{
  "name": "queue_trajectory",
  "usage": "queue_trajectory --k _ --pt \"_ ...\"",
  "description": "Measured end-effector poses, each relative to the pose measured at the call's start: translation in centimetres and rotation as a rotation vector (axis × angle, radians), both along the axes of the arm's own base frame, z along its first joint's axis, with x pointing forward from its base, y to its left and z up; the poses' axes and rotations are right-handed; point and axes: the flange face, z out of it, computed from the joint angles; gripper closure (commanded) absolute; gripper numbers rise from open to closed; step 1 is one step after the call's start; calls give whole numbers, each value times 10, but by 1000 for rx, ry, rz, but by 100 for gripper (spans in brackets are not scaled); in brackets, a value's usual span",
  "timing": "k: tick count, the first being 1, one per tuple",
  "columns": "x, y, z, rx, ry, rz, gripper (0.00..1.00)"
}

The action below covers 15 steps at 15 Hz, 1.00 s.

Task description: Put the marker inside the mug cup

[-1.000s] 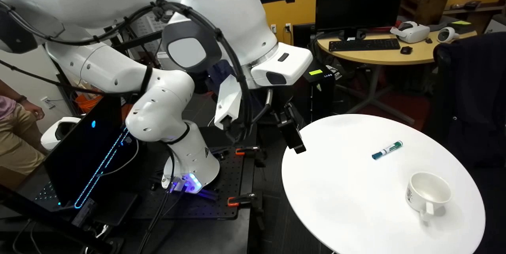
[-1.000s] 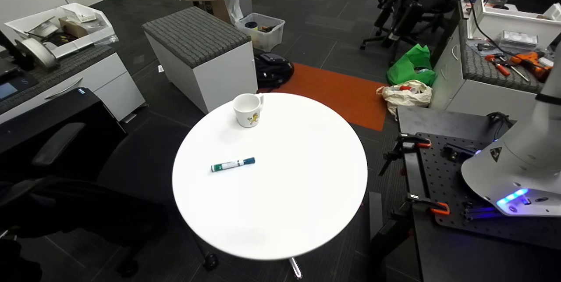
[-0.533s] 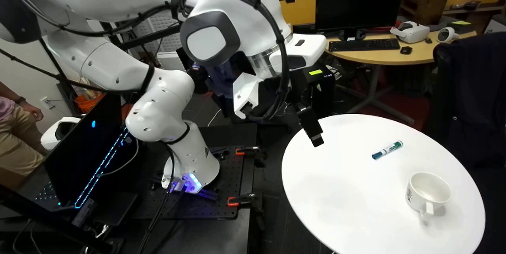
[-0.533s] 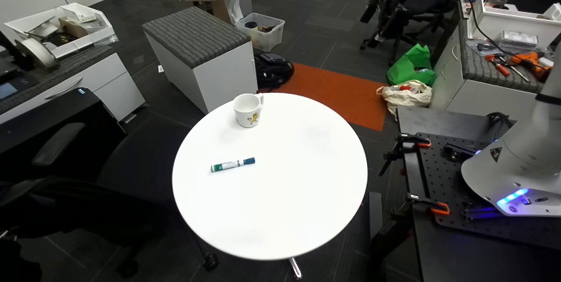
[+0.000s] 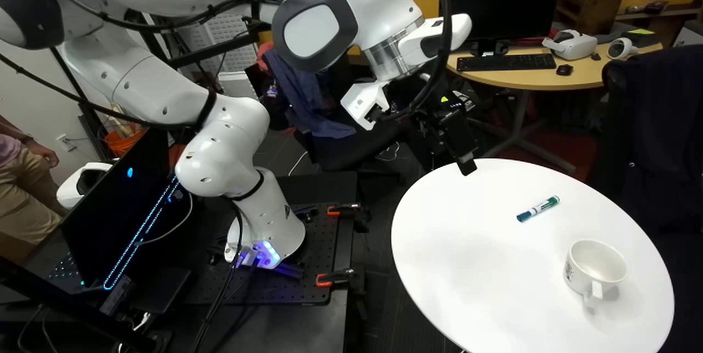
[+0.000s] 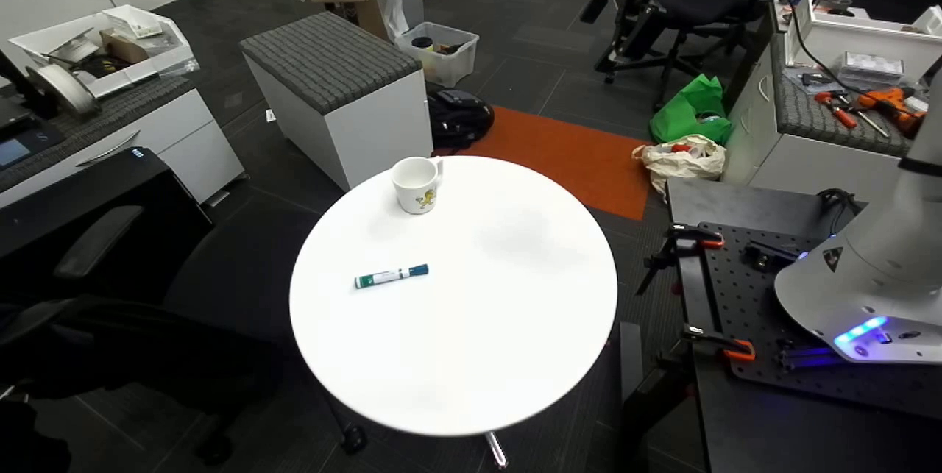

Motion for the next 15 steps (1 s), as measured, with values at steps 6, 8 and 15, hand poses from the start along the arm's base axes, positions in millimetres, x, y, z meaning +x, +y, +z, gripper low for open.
queue_trajectory --k 6,8,15 --pt "31 25 -13 -43 52 79 0" --pt "42 32 -21 -44 56 103 0" --pt "75 56 -60 -40 69 177 0"
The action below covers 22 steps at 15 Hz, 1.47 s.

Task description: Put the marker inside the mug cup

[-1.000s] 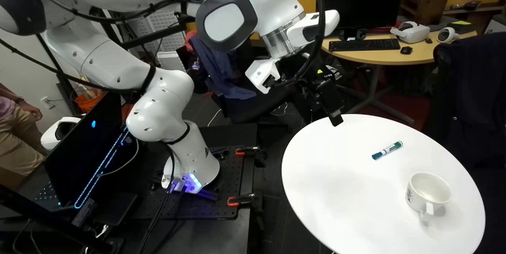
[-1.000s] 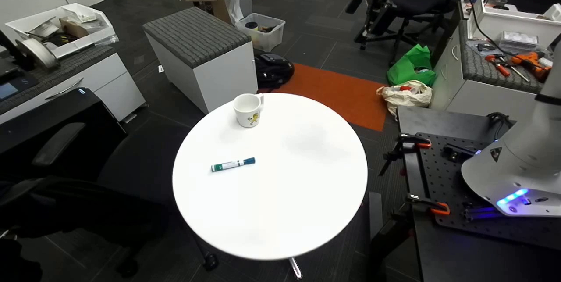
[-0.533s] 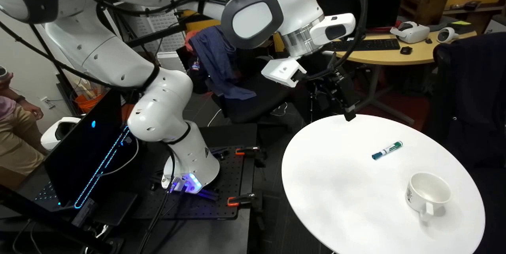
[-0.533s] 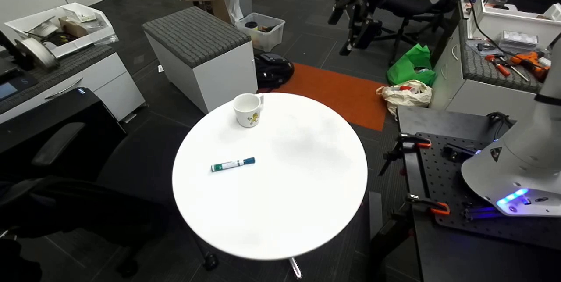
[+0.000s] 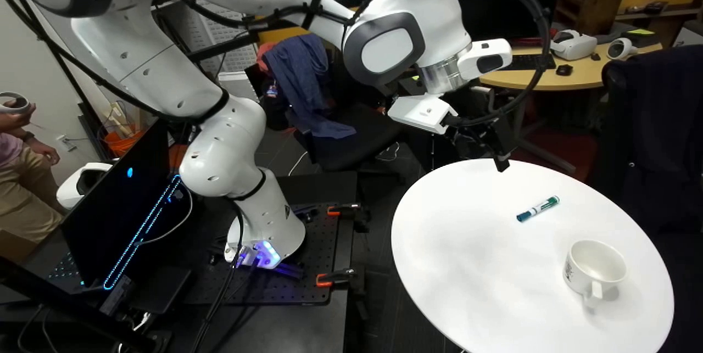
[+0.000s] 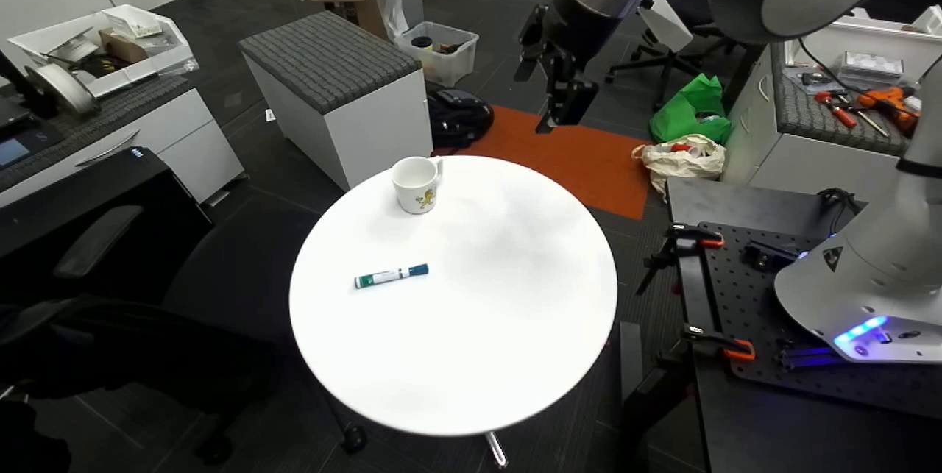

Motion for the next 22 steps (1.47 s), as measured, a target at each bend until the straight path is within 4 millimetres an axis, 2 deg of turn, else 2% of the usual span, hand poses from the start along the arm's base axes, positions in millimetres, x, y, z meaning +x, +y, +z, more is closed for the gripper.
queue_trajectory --k 7,15,22 --pt "23 26 -36 -11 61 60 0" --pt "50 40 -67 -50 111 122 0" --pt "51 40 -71 -50 119 122 0"
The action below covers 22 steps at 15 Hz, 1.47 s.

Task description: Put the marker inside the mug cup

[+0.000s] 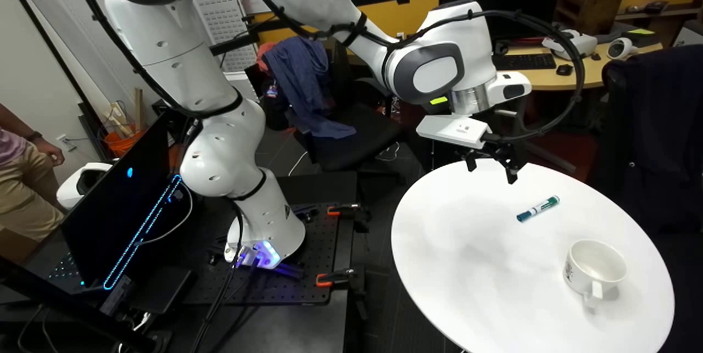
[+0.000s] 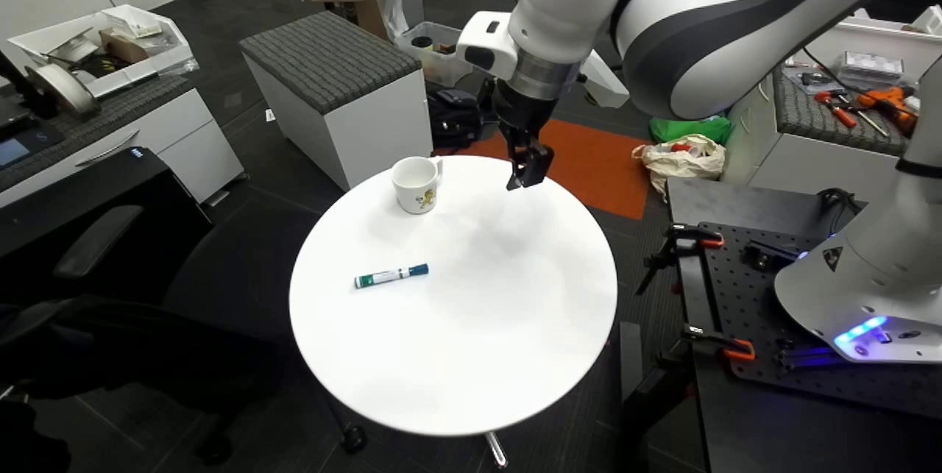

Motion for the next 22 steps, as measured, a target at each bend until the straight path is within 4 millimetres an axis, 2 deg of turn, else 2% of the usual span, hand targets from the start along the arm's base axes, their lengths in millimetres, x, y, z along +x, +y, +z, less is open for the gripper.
queue_trajectory --k 5,9,17,22 --pt "3 2 0 27 -24 11 0" --pt "14 16 -7 71 -82 83 0" --pt "50 49 -47 152 -63 165 0" --pt "78 45 -73 168 -42 150 0"
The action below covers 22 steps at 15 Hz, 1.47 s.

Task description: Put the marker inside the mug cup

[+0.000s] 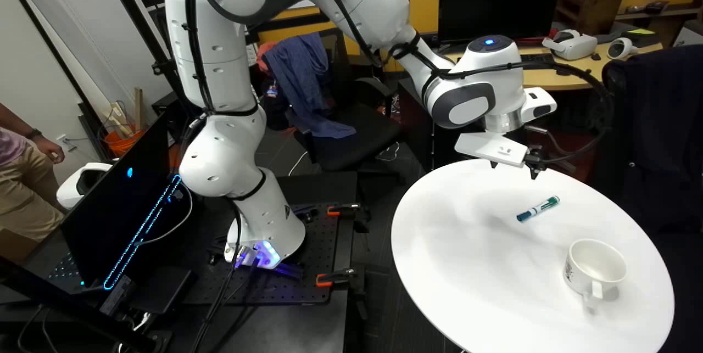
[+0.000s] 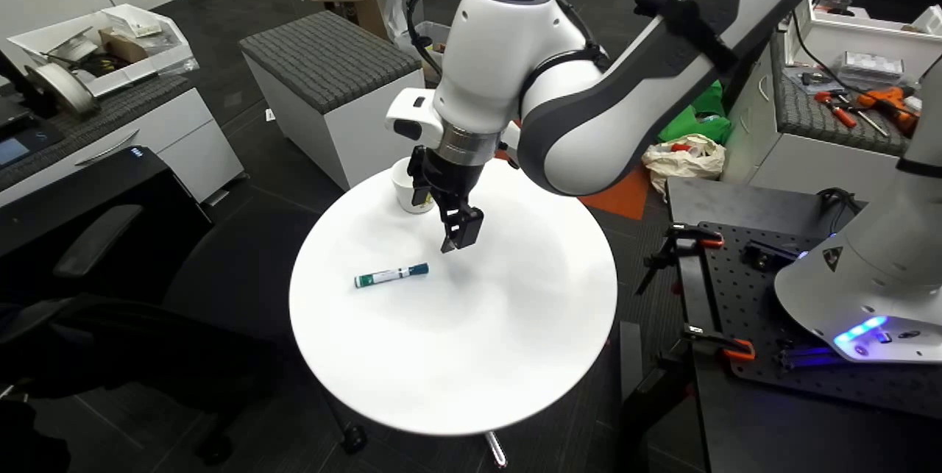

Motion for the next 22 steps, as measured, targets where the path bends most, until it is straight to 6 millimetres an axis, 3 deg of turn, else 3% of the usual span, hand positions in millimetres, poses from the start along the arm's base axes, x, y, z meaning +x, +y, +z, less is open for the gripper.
queue_trajectory --k 8,22 --pt "36 -18 -40 40 32 -42 0" --pt "83 -17 -97 76 138 -57 0"
